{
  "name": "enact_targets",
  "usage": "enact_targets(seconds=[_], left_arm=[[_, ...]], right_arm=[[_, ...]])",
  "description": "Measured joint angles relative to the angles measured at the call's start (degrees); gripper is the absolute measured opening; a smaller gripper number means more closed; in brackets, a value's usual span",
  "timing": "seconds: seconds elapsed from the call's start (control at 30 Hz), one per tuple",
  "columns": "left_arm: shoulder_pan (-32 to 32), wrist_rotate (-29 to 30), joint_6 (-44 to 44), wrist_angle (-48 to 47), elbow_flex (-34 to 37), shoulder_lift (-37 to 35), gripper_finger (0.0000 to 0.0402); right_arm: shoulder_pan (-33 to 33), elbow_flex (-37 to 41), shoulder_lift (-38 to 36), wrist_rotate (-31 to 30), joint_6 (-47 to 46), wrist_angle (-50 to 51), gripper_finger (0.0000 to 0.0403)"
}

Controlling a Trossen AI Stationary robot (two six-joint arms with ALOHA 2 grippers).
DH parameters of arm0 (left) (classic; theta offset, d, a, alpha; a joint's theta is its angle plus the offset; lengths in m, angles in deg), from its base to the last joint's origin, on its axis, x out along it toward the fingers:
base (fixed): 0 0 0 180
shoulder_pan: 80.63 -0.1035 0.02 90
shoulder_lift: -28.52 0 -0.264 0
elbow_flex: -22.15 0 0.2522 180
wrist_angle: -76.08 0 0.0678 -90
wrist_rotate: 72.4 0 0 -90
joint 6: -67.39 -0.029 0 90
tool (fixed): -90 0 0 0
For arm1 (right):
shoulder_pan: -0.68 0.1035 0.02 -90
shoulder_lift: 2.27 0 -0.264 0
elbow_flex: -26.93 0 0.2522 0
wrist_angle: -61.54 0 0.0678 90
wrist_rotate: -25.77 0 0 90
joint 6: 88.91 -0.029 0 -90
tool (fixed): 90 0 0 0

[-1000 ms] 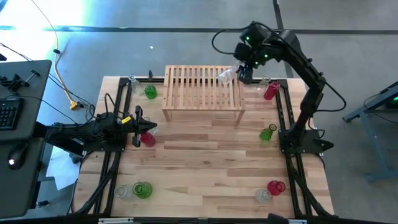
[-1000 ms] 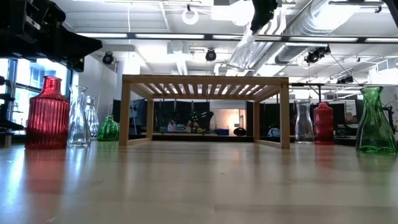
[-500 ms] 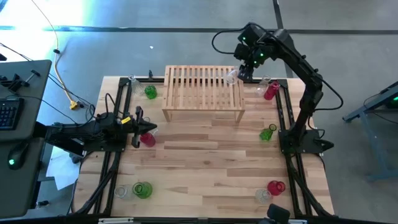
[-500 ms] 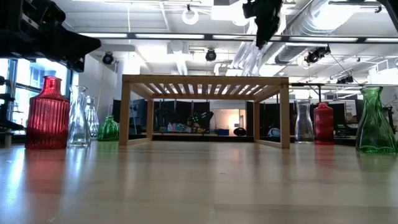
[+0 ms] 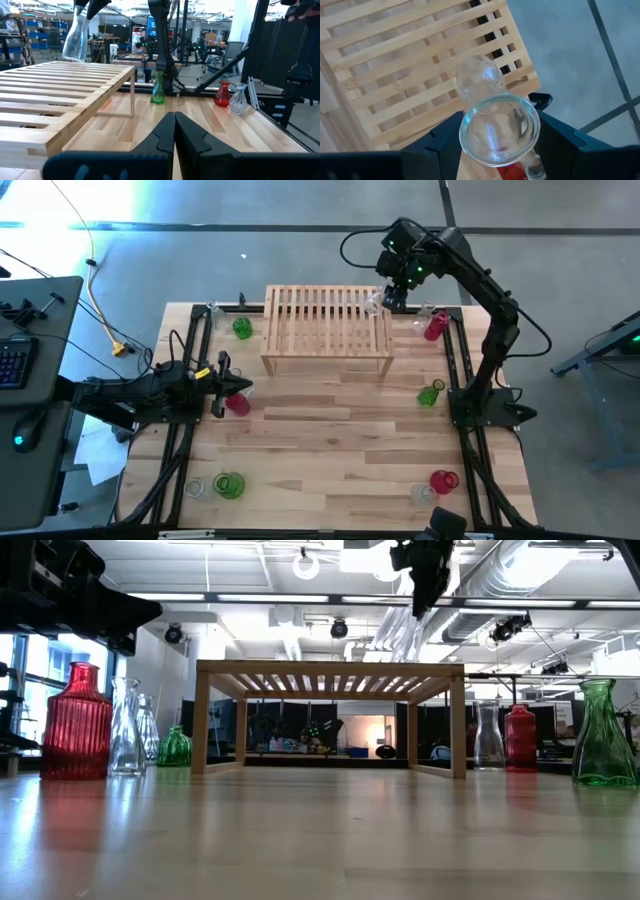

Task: Sort vases onto shelf
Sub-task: Put the transparent vase on the shelf

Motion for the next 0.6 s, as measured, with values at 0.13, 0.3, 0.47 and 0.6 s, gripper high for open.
enact_targets(seconds=[0.13,0.3,0.47,0.6], left_arm=[[0.0,0.0,0.0,0.0,0.0,0.0,0.0000],[0.0,0.0,0.0,0.0,0.0,0.0,0.0000],[0.0,0.0,0.0,0.0,0.0,0.0,0.0000],[0.0,0.0,0.0,0.0,0.0,0.0,0.0000]], right_arm=[[0.0,0.0,0.0,0.0,-0.1,0.0,0.0199],[0.0,0.0,0.0,0.0,0.1,0.0,0.0200],[0.0,0.0,0.0,0.1,-0.2,0.0,0.0201],[0.0,0.0,0.0,0.9,-1.4,0.0,0.0201]])
